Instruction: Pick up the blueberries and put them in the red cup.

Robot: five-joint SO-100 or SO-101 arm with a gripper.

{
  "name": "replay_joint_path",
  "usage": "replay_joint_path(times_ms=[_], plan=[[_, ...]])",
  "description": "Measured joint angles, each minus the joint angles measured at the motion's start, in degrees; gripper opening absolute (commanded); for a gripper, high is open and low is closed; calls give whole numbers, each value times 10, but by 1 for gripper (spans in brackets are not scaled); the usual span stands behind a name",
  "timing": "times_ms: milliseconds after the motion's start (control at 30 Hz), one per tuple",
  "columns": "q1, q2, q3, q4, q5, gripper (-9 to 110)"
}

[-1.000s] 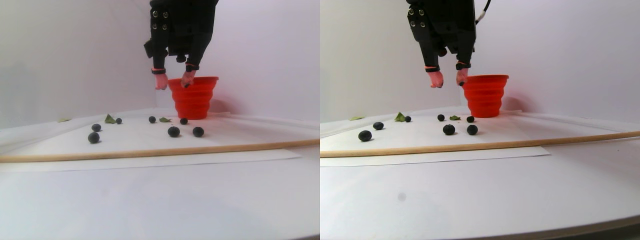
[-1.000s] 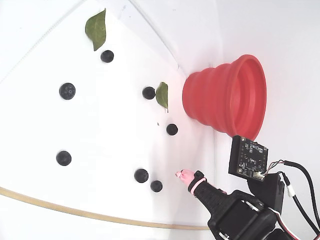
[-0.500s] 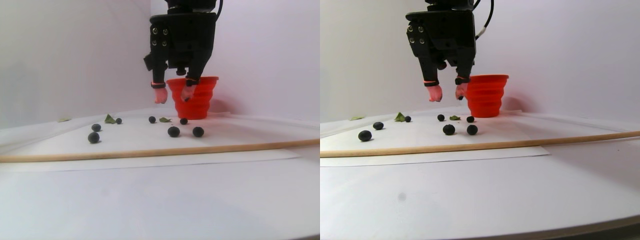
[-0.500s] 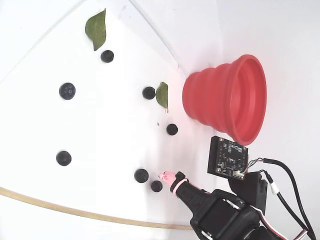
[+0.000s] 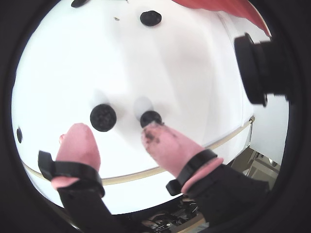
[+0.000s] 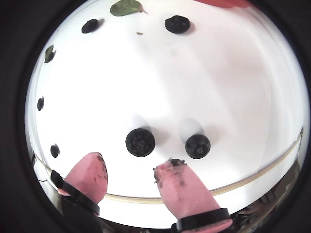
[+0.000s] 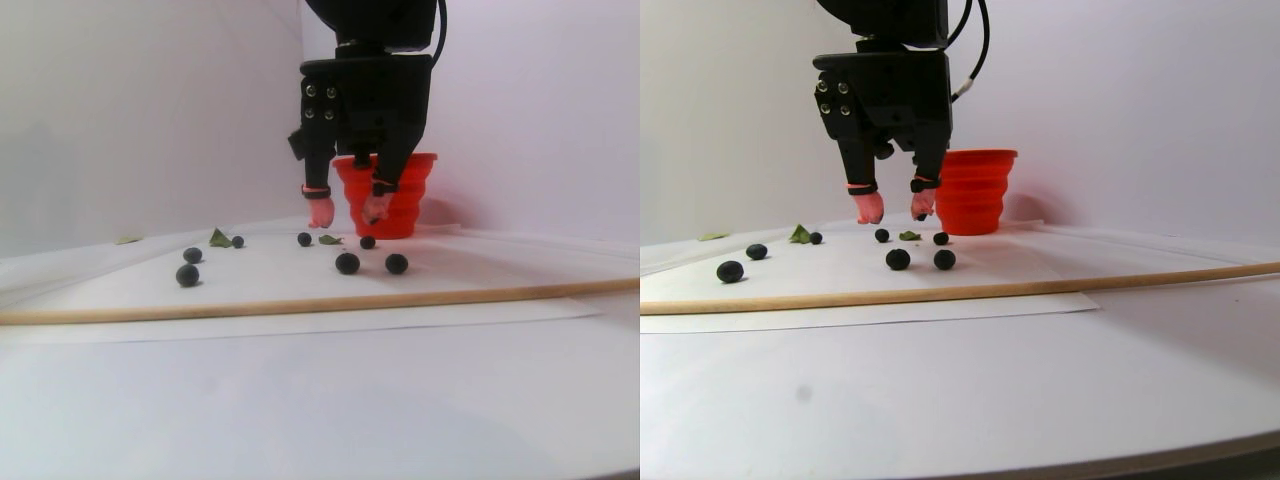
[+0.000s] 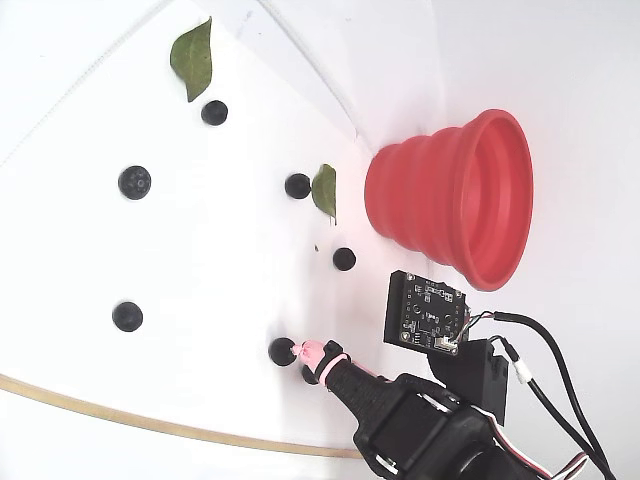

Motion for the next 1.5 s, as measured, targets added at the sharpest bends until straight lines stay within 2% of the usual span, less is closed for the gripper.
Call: replay_joint_path(times_ms=[1500], plan=[[0,-142,-18,-107,11,21]])
